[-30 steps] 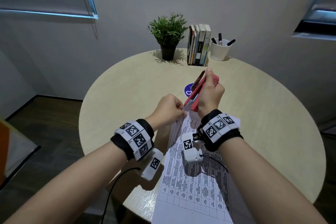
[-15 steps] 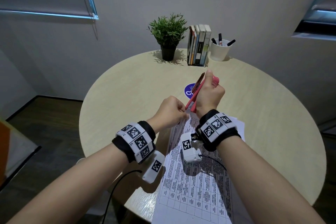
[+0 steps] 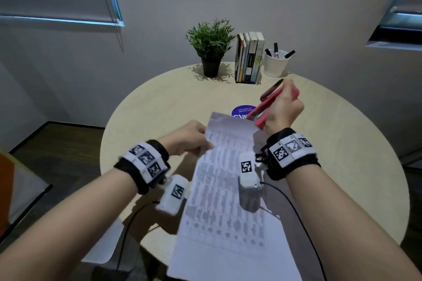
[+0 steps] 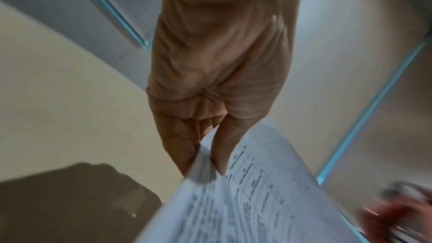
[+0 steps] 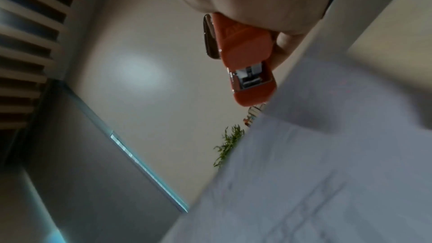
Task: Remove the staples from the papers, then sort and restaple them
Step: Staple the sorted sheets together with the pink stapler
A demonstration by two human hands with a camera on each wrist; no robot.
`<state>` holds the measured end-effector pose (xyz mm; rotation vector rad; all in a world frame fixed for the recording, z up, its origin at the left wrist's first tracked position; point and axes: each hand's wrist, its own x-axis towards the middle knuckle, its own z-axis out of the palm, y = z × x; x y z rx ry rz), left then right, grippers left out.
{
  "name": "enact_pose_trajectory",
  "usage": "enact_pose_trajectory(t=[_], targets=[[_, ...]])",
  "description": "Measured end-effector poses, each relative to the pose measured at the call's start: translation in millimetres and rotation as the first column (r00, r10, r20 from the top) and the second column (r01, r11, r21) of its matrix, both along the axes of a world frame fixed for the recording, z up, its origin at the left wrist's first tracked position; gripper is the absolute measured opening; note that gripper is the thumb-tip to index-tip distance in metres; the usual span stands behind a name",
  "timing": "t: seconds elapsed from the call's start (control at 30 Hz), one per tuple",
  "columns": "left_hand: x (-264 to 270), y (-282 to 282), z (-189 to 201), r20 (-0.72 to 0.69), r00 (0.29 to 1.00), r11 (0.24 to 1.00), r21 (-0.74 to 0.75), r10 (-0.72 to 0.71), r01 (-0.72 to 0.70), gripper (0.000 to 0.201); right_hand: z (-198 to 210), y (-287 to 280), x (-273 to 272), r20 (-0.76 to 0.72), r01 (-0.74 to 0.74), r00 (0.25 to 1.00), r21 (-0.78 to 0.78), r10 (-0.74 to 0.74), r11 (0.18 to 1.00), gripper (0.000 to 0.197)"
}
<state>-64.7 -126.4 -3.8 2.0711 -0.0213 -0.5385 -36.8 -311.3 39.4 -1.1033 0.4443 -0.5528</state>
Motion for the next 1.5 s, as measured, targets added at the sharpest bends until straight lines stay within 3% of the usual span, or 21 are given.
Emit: enact_pose_trajectory(t=[0.13,0.27,0.5,0.57,0.63,0.7,0.77,0.83,1.0,1.07,1.2,1.37,1.5], targets=[[26,65,10,0.004,0.993,0.973,0.198,0.120,-0.119,0.006,-1,-23,3,-0.043,0.082,0.996,0.047,-0.080,0.996,0.034],[48,119,-6,0.107,0.959,0.835,0.473,0.261,-0.280,0.009,-21,-27,-6,-0.134,0.065,0.990,0.091,-0.052,0.994,0.035],[51,134,-18,0.143,0.944,0.728,0.606,0.297,-0.321,0.009,-57,-14,-19,-0.271,0.034,0.962,0.155,0.010,0.987,0.039],[51,130,-20,0.233,0.924,0.649,0.659,0.305,-0.380,0.027,-63,-11,-22,-0.303,0.033,0.953,0.166,0.019,0.986,0.040],[52,121,-20,0.365,0.894,0.552,0.704,0.259,-0.447,0.059,-67,-10,-27,-0.342,0.031,0.939,0.195,0.038,0.980,0.042],[56,104,-16,0.440,0.884,0.593,0.672,0.161,-0.443,0.075,-68,-10,-30,-0.394,0.039,0.918,0.226,0.055,0.973,0.046],[58,78,-13,0.465,0.885,0.709,0.614,0.030,-0.347,0.073,-68,-11,-31,-0.439,0.054,0.897,0.234,0.056,0.971,0.046],[55,51,-14,0.466,0.876,0.770,0.602,-0.123,-0.212,0.068,-68,-10,-32,-0.467,0.065,0.883,0.235,0.054,0.970,0.046],[42,-6,-29,0.401,0.815,0.703,0.711,-0.418,0.010,0.068,-68,-5,-35,-0.494,0.075,0.868,0.205,0.037,0.976,0.050],[39,-17,-35,0.379,0.811,0.687,0.726,-0.446,0.039,0.067,-67,-5,-35,-0.490,0.064,0.870,0.212,0.049,0.975,0.049],[33,-28,-39,0.406,0.784,0.689,0.723,-0.470,0.040,0.040,-67,-6,-35,-0.476,0.045,0.877,0.209,0.062,0.977,0.045],[29,-31,-36,0.463,0.730,0.673,0.739,-0.503,-0.005,0.036,-68,-7,-34,-0.476,0.029,0.877,0.203,0.073,0.979,0.044],[29,-34,-35,0.537,0.724,0.769,0.639,-0.433,-0.014,0.025,-68,-9,-34,-0.466,0.025,0.882,0.207,0.076,0.978,0.044]])
